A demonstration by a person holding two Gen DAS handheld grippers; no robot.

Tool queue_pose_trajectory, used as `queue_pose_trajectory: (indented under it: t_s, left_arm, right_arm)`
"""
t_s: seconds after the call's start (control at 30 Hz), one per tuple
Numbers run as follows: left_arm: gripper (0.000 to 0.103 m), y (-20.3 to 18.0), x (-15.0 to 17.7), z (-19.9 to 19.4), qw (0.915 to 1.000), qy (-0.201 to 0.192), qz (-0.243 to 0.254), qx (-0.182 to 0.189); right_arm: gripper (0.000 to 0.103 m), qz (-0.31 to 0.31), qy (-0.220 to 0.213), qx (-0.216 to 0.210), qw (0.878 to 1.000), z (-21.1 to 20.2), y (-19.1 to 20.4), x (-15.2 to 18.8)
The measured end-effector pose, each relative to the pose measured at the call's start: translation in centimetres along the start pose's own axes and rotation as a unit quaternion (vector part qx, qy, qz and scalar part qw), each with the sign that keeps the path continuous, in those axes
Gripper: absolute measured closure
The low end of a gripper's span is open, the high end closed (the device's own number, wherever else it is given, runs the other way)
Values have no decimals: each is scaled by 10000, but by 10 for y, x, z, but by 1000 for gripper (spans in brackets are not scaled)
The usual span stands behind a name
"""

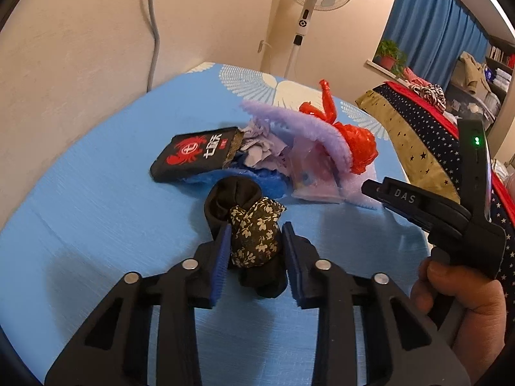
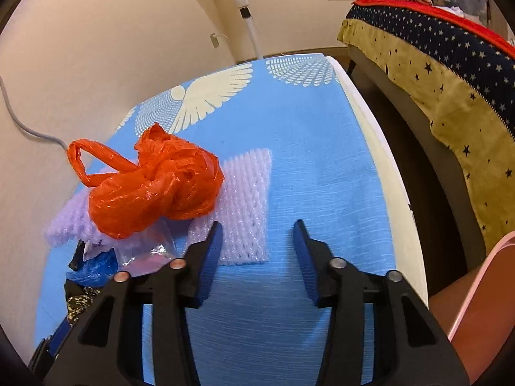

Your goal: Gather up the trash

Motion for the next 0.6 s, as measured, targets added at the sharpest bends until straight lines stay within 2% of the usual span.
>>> queue_pose_trajectory:
  t_s: [0.1,0.17,0.6]
  left_arm:
    - [76,-2,1,-1,10000,24,46,13]
    - [77,-2,0,-4,10000,9,52,19]
    - [78,-3,5,-24,9998,-19,50,188]
  right_arm:
    - [88,18,64,-163,9998,-1,2,2]
    - [91,-11,56,-184,9998,-5,4,3]
    - [92,-231,119,-21,9997,-65,-5,38]
Point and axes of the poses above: each gripper's, at about its wrist camera, not at the fingertips, and z roughly the way its jaws point, y to its left, x to its underside, the point moved 7 cm from there along z, roughly the way its jaws point, and after that the axes turned 6 degrees about -y, right-handed, at the moved point
